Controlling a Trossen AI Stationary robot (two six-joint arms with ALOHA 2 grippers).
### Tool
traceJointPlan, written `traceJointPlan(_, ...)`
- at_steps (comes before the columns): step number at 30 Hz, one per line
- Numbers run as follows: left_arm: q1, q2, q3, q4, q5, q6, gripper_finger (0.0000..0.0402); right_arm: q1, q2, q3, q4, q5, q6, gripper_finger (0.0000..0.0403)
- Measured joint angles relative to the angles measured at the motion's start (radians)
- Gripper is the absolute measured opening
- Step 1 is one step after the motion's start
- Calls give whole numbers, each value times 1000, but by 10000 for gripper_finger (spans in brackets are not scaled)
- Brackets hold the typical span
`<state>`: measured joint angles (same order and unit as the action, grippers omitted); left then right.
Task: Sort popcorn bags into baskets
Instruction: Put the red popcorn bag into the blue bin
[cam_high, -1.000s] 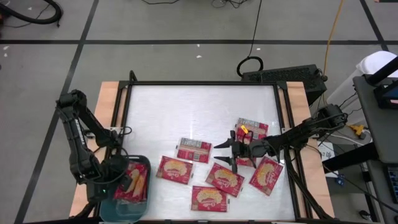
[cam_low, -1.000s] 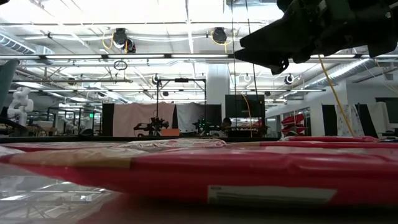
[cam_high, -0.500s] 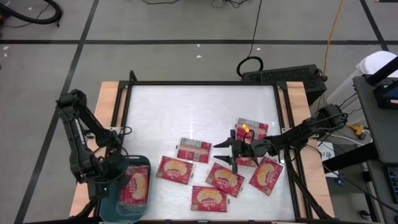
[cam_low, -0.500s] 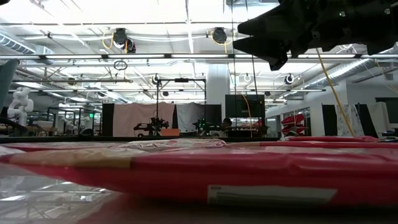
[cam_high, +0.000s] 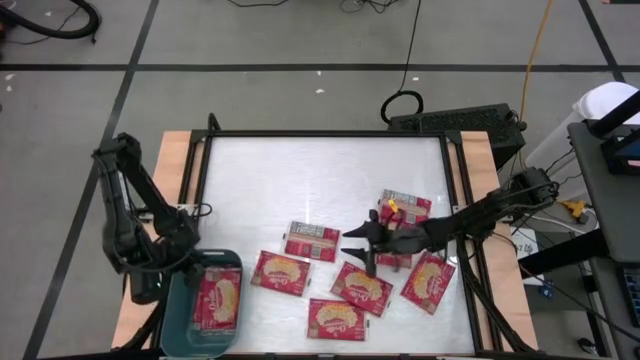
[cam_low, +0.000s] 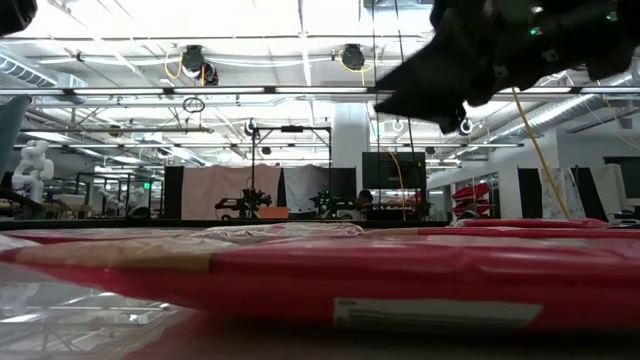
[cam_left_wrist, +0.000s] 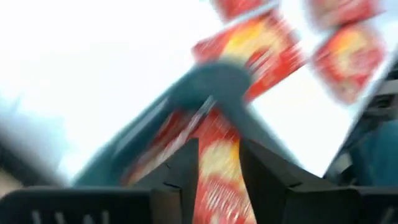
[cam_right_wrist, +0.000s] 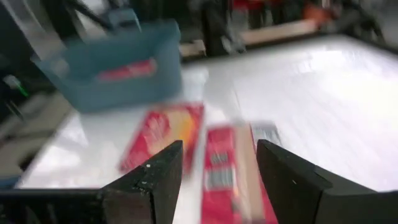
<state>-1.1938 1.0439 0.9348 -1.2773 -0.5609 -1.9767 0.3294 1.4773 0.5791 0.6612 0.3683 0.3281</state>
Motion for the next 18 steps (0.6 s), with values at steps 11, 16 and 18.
traceJointPlan(11, 115, -33, 0, 28, -626, 504, 90, -45, -1, 288, -609, 0, -68, 196)
traceJointPlan(16, 252, 7, 0, 153, -670, 717, 90, -82, 16, 289, -590, -16, -81, 196)
traceJointPlan(18, 305, 34, 0, 218, -670, 800, 90, -83, 52, 290, -536, -35, -80, 196)
